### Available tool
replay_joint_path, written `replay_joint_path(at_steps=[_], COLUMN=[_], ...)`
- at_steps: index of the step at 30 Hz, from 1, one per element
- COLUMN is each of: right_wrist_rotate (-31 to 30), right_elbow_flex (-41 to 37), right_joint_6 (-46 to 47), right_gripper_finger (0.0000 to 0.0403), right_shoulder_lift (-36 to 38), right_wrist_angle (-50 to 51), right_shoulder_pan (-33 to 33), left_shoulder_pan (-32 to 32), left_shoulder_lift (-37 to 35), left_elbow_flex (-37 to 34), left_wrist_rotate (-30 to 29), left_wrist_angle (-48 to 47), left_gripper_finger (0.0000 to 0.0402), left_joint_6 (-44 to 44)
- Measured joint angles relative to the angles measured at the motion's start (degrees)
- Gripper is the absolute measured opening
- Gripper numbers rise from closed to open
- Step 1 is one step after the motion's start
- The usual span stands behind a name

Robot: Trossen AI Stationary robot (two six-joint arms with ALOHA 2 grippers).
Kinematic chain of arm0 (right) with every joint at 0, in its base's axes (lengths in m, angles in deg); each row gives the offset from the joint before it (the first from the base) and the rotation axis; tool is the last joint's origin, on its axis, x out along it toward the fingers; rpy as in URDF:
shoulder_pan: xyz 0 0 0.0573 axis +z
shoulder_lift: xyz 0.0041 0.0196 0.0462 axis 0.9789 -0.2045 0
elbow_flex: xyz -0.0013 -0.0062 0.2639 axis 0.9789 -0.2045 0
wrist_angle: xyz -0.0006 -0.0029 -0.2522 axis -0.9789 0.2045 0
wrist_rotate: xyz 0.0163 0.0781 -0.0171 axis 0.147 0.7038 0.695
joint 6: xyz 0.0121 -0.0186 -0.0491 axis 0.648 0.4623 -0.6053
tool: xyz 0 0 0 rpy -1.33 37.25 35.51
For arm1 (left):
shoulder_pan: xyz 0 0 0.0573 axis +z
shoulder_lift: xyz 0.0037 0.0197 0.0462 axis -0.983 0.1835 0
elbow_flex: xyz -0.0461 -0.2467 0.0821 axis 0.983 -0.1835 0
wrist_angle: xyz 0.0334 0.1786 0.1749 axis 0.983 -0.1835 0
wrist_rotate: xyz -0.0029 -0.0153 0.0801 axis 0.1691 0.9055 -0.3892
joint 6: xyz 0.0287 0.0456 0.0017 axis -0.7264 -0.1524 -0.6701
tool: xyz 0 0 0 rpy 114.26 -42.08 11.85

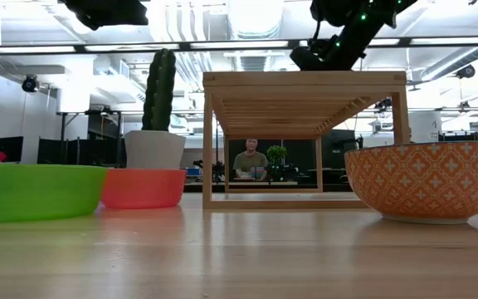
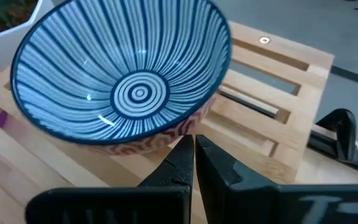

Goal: Place and stack bowls onto a shelf
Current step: Put the blue patterned bowl on the shelf, then put the orange bowl on the shelf

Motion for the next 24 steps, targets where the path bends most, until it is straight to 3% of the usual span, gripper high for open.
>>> replay_joint_path(at_steps=[13, 18, 24], right_wrist_rotate=[3.84, 9.04, 8.34], right_elbow_flex=[0.00, 0.00, -0.01], right_joint_6=[-3.48, -7.08, -7.21], right_gripper_finger=[0.0009, 0.0009, 0.0009], right_shoulder_lift=[-0.49, -0.70, 1.60], right_wrist_angle=[-1.83, -1.99, 3.10], right_shoulder_pan=[0.27, 0.73, 4.12], left_shoulder_pan=[0.00, 0.00, 0.00], left_shoulder_lift=[0.00, 0.00, 0.36], left_elbow_flex=[0.00, 0.00, 0.00], left_wrist_rotate=[0.01, 0.01, 0.03], left_wrist_angle=[-0.11, -0.11, -0.59], left_gripper_finger=[0.0168, 0.0168, 0.0168], left_joint_6=[-0.24, 0.14, 2.86])
